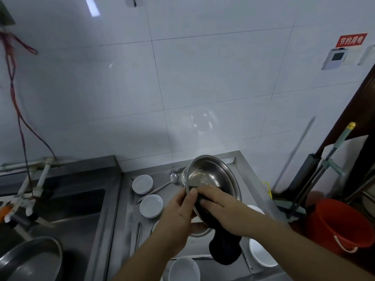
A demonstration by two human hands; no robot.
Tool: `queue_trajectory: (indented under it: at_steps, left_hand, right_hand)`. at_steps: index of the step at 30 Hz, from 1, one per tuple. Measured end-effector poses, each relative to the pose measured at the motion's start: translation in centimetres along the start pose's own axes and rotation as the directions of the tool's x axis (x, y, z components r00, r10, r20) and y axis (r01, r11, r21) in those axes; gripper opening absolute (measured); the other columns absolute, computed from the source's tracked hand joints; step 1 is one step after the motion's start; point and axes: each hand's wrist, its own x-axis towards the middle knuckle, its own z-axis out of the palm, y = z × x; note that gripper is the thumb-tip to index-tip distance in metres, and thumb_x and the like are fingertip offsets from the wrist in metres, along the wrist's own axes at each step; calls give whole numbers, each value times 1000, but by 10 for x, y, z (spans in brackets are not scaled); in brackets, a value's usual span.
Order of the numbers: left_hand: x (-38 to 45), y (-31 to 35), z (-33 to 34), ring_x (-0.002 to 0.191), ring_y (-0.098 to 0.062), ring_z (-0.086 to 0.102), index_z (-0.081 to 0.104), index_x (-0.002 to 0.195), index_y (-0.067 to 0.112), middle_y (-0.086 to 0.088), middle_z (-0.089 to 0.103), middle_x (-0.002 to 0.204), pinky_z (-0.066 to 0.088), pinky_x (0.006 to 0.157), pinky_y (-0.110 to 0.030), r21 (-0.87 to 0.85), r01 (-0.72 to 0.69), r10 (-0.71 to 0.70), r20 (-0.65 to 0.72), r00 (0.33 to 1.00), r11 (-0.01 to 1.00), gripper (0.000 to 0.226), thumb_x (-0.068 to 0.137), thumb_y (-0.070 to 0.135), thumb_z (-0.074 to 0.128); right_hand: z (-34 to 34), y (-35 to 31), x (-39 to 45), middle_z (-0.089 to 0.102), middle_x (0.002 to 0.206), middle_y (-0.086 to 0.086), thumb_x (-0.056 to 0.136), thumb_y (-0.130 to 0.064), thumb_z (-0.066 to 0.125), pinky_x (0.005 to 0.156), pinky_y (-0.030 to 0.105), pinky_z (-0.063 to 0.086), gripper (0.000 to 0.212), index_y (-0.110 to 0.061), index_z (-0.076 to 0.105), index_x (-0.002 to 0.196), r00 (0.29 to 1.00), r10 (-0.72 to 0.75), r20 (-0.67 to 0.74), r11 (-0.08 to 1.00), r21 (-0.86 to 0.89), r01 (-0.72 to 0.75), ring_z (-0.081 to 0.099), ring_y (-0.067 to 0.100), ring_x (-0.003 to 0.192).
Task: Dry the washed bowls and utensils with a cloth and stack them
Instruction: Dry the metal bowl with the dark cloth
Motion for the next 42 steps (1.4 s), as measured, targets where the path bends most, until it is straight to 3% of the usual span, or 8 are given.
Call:
queue_trajectory:
  at_steps: [9,13,17,21,25,29,35,42]
  left_hand:
    - [-6,2,-3,108,-37,75,63,128,8,-20,75,119,64,79,-53,-79,-36,29,-92,995,996,42,96,34,60]
    - [-1,12,3,102,-32,77,66,123,9,-15,78,111,64,70,-45,-69,-123,112,-140,984,990,23,107,17,51]
    - [4,16,11,102,-27,77,64,123,11,-11,78,109,63,69,-36,6,-194,193,-121,974,981,23,103,19,56]
    - [13,11,16,105,-24,76,63,132,23,-5,78,113,63,70,-34,5,-158,157,-107,982,987,49,86,41,62]
    - [22,3,16,120,-23,72,50,145,52,1,72,133,62,87,-50,-3,-21,21,-37,999,1000,52,94,56,57]
    - [26,-7,19,126,-31,68,57,144,38,-9,67,140,59,92,-52,-91,89,-89,-4,996,992,52,97,61,55]
    - [26,-3,25,115,-40,72,55,145,23,-17,71,131,61,84,-60,-152,107,-112,-25,993,983,43,108,43,44]
    - [25,24,37,105,-42,75,52,145,26,-19,73,125,62,82,-61,-155,-42,30,-78,997,987,36,109,29,47]
  right_hand:
    - [-6,5,37,51,149,-5,107,-27,51,121,36,35,40,-23,54,147,968,-165,-187,930,-356,90,46,15,139]
    - [-9,-11,42,44,152,8,111,-30,42,110,45,45,40,-20,44,149,954,8,-300,907,-399,-133,52,32,130]
    - [-7,-30,28,45,137,17,112,-27,35,91,41,49,34,-7,45,139,956,231,-182,834,-470,-291,55,37,116]
    - [-10,-31,15,66,108,-1,108,-39,43,76,29,51,23,-23,55,119,959,245,-144,955,-132,-264,66,14,93]
    - [-7,-21,5,70,113,-14,109,-36,48,84,19,51,21,-40,63,123,973,196,-124,963,211,-168,67,1,101]
    - [-5,-4,11,62,124,-22,107,-28,53,97,10,42,27,-41,54,132,962,-12,-274,999,26,20,56,-7,115]
    - [-31,5,40,54,141,3,104,-21,58,110,35,45,39,-17,51,143,944,-222,-243,895,-435,99,55,23,124]
    - [-55,-17,58,42,145,8,101,-17,57,97,44,51,49,-19,38,146,960,-74,-270,719,-681,-137,52,34,124]
